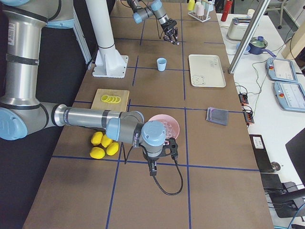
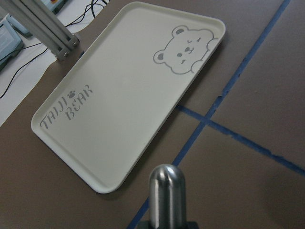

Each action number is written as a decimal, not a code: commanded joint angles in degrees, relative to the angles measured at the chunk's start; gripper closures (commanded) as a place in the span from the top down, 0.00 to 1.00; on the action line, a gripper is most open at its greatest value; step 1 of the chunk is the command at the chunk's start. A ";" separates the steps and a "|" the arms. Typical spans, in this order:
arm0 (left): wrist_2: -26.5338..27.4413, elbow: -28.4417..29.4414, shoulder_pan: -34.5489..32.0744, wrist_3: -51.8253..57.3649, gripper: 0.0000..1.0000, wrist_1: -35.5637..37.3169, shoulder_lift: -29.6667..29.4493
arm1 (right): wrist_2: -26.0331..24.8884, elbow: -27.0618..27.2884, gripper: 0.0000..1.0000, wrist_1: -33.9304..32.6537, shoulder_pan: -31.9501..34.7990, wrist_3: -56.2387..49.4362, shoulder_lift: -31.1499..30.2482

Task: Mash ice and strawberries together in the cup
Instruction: 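Lift the muddler out of the cup and carry it back with the left gripper, then lower the muddler onto the table and open the left gripper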

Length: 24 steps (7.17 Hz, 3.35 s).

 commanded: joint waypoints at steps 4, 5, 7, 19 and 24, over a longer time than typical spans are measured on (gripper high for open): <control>-7.26 -0.97 -14.99 15.61 0.00 31.34 0.13 | 0.00 0.28 0.99 0.00 0.00 -0.07 -0.09; -7.46 -0.27 -19.47 23.33 0.00 32.69 0.31 | 0.00 0.28 0.99 0.00 0.00 -0.07 -0.09; -14.89 0.17 -27.04 24.98 0.00 32.62 3.89 | 0.00 0.45 0.99 0.00 0.00 0.02 0.00; -34.97 15.49 -37.19 -14.88 0.00 -10.19 32.57 | 0.00 0.54 0.99 0.00 0.00 -0.07 -0.09; -37.08 23.80 -33.95 -18.69 0.02 -22.19 32.21 | 0.00 0.46 0.99 0.00 0.00 -0.07 -0.18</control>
